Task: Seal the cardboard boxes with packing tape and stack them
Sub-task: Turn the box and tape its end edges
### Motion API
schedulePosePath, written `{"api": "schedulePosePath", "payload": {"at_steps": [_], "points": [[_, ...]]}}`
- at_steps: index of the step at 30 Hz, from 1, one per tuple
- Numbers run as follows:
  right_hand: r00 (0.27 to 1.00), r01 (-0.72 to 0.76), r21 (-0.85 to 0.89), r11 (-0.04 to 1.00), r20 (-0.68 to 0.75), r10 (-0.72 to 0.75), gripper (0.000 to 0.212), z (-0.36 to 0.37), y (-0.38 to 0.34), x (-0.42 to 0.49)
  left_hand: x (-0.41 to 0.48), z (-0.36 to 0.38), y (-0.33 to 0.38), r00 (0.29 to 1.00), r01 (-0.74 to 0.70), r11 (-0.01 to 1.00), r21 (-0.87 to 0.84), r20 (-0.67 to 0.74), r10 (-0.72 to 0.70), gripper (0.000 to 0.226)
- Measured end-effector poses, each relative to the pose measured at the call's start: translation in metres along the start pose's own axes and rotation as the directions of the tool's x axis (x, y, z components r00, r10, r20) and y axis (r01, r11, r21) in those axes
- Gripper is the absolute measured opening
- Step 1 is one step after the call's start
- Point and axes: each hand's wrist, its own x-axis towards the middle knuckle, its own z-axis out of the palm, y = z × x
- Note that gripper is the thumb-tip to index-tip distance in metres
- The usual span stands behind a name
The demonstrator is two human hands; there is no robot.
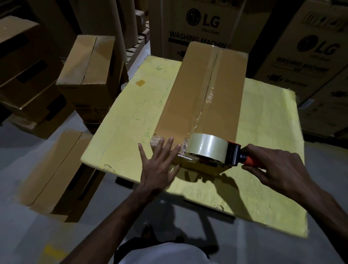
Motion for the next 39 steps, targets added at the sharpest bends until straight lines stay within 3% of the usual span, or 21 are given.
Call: {"api": "schedulePosePath", "payload": {"at_steps": [4,8,12,17,32,37,39], "points": [[1.000,0.011,0.009,1.000,-0.025,-0.011,0.039,0.001,-0.001,-0.002,0.005,0.008,0.038,0.988,-0.151,0.973,-0.174,-0.073,0.140,0.063],[1.000,0.016,0.026,1.000,-0.026,-0.015,0.039,-0.001,-0.001,-0.004,0.013,0.012,0.050,0.989,-0.146,0.957,-0.250,-0.053,0.137,0.058],[1.000,0.017,0.055,0.998,0.002,-0.017,0.041,-0.001,-0.001,-0.009,0.013,0.011,0.036,0.980,-0.198,0.944,-0.263,-0.061,0.189,0.057],[1.000,-0.021,0.082,0.996,0.006,0.021,0.041,-0.002,-0.001,-0.017,0.013,0.012,0.023,0.967,-0.254,0.953,-0.162,-0.039,0.251,0.057],[0.992,-0.124,0.001,0.992,0.017,0.124,0.043,-0.008,0.030,-0.046,0.013,0.010,0.035,0.977,-0.215,0.970,-0.117,-0.027,0.213,0.057],[0.991,-0.131,0.018,0.991,0.041,0.130,0.041,-0.008,0.027,-0.043,0.012,0.005,0.052,0.992,-0.098,0.988,-0.120,0.069,0.107,0.067],[0.994,-0.108,-0.006,0.994,0.028,0.108,0.043,-0.009,0.026,-0.042,0.016,0.002,0.074,0.980,-0.145,0.976,-0.163,0.114,0.164,0.067]]}}
